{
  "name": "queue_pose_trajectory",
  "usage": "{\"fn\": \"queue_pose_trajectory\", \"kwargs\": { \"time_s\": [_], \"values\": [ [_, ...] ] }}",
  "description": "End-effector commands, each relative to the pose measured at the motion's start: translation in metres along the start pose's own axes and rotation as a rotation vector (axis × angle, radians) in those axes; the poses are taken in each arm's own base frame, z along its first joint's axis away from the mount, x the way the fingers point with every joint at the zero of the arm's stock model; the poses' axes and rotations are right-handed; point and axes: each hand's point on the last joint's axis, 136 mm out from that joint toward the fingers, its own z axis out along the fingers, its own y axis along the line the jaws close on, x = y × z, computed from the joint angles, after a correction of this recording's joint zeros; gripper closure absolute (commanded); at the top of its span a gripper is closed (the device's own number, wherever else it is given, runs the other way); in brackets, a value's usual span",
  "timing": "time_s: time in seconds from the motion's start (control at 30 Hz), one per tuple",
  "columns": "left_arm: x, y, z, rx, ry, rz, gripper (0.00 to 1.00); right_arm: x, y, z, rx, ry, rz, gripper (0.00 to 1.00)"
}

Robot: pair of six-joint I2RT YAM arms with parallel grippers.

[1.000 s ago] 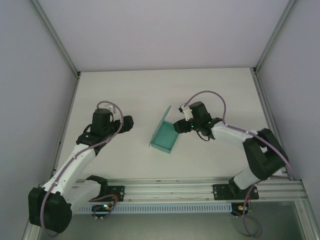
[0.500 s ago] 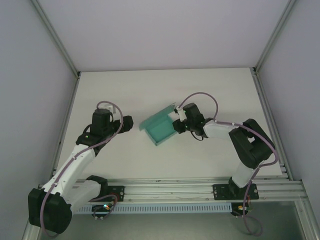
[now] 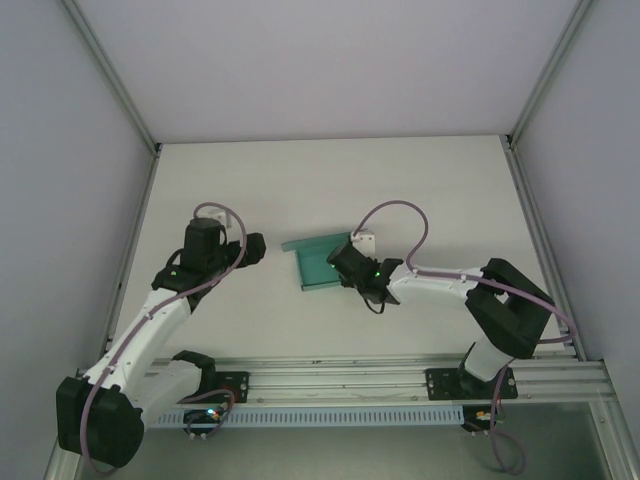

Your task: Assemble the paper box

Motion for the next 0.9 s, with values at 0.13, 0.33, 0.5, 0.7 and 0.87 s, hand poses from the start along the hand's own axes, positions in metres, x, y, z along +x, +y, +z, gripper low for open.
{"fn": "queue_pose_trajectory", "kwargs": {
  "time_s": [0.13,0.33,0.5,0.7,0.87],
  "values": [
    [0.012,-0.037,-0.001,0.197,0.072,0.228,0.0,-0.046,0.0,-0.053,-0.036,-0.144,-0.122,0.39],
    [0.038,-0.068,0.0,0.294,0.103,0.515,0.0,-0.035,-0.004,-0.081,-0.333,-0.062,-0.611,0.06],
    [0.035,-0.093,0.013,0.348,0.135,0.634,0.08,-0.062,-0.013,-0.088,-0.454,-0.066,-0.738,0.04],
    [0.028,-0.101,0.04,0.323,0.211,0.712,0.33,-0.08,-0.013,-0.066,-0.519,0.006,-0.828,0.03],
    [0.026,-0.103,0.052,0.316,0.242,0.769,0.6,-0.086,-0.013,-0.035,-0.501,0.07,-0.833,0.03]
  ]
}}
